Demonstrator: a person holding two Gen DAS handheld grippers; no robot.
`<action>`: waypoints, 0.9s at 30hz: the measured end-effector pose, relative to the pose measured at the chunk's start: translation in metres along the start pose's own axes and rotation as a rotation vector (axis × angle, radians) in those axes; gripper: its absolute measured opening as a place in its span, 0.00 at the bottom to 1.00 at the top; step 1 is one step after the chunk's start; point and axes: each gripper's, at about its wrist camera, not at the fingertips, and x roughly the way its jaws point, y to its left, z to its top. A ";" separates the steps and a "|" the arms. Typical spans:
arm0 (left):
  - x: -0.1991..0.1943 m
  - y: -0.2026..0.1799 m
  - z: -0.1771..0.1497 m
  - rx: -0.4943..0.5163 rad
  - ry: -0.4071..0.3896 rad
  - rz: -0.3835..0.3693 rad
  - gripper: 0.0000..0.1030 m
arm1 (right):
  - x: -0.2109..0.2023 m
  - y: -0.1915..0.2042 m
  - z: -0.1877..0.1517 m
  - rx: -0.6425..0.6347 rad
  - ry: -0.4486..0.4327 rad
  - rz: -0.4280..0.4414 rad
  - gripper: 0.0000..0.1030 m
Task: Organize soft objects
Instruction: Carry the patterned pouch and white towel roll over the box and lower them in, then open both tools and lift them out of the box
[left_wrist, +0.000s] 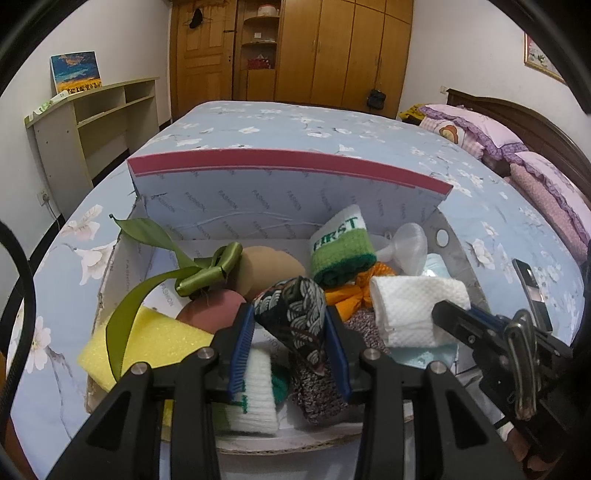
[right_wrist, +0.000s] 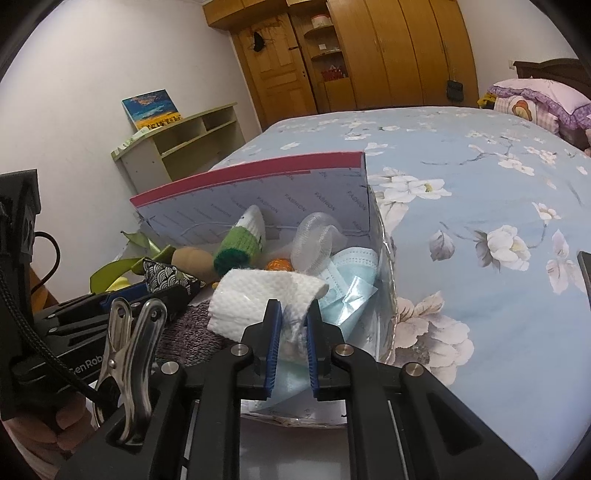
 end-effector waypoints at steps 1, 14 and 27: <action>0.000 -0.001 0.000 0.003 0.003 0.002 0.39 | 0.000 0.000 0.000 0.002 -0.001 0.000 0.19; -0.020 -0.004 0.002 0.001 -0.007 0.011 0.55 | -0.021 0.003 0.004 0.008 -0.056 -0.006 0.39; -0.059 0.002 -0.007 -0.017 -0.044 0.021 0.56 | -0.052 0.020 -0.001 -0.020 -0.093 -0.008 0.48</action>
